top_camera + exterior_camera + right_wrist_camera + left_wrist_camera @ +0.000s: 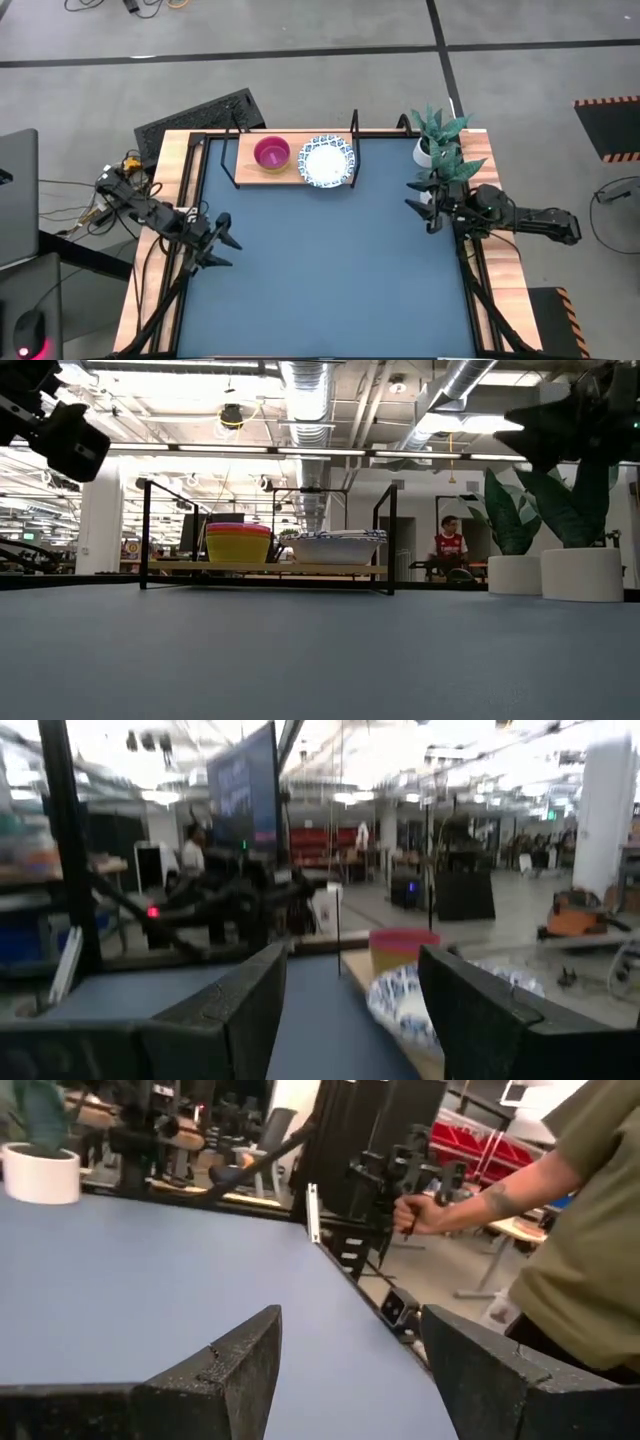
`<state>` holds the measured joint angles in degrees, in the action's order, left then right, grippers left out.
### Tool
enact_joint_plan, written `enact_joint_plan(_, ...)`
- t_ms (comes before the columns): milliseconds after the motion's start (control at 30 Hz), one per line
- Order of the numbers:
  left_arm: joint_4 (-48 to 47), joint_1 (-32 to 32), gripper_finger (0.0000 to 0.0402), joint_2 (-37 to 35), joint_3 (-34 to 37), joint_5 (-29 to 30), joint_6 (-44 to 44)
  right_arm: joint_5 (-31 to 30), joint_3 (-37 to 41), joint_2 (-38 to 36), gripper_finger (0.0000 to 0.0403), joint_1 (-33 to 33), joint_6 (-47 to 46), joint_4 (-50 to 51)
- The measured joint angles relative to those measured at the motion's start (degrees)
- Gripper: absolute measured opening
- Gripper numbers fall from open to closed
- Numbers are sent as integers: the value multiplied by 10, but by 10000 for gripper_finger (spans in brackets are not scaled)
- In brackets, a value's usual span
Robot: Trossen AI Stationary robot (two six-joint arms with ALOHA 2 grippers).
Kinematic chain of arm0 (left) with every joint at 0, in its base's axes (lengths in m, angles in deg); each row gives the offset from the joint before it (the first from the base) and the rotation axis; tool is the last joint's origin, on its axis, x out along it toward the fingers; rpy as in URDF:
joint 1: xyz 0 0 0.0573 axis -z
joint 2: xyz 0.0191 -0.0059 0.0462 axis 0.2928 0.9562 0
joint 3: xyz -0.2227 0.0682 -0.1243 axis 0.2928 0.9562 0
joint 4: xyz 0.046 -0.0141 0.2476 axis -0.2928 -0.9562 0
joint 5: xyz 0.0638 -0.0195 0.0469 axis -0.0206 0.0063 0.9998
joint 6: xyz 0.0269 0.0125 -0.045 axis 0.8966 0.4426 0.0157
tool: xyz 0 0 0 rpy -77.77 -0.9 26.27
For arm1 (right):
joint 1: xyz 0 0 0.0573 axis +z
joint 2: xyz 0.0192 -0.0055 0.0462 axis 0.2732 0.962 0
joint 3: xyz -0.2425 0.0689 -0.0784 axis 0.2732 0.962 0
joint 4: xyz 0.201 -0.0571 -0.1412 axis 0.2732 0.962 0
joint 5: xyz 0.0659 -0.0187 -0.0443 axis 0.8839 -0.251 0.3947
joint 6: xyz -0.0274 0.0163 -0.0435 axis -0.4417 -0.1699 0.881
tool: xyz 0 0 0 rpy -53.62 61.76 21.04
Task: Place and stack bowls onto a shelf
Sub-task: Return to Home Position
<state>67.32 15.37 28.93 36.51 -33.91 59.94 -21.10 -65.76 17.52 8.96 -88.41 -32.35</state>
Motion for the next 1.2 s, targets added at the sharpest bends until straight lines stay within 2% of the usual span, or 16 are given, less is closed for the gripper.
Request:
enact_joint_plan(133, -1, -30, 224, -2, 0, -1, 35, 1, 0, 0, 255, 0, -4, 46)
enact_joint_plan(267, -3, -93, 224, -2, 0, -10, 50, 2, 0, 0, 255, 0, -8, 69)
enact_joint_plan(500, -11, -225, 224, -2, 1, -127, 57, 2, 0, 0, 255, 0, 11, 92)
enact_joint_plan(633, -8, -275, 224, -2, 1, -147, 70, -1, 0, 0, 255, 0, 14, 111)
enact_joint_plan(800, -8, -298, 224, -2, 1, -144, 71, -2, -1, 0, 255, 0, 18, 114)
enact_joint_plan(1033, -18, -299, 224, -2, 1, -85, 51, -1, -1, 0, 255, 0, 18, 113)
enact_joint_plan(1200, -18, -299, 224, -2, 1, -85, 39, -1, -1, 0, 255, 0, 18, 113)
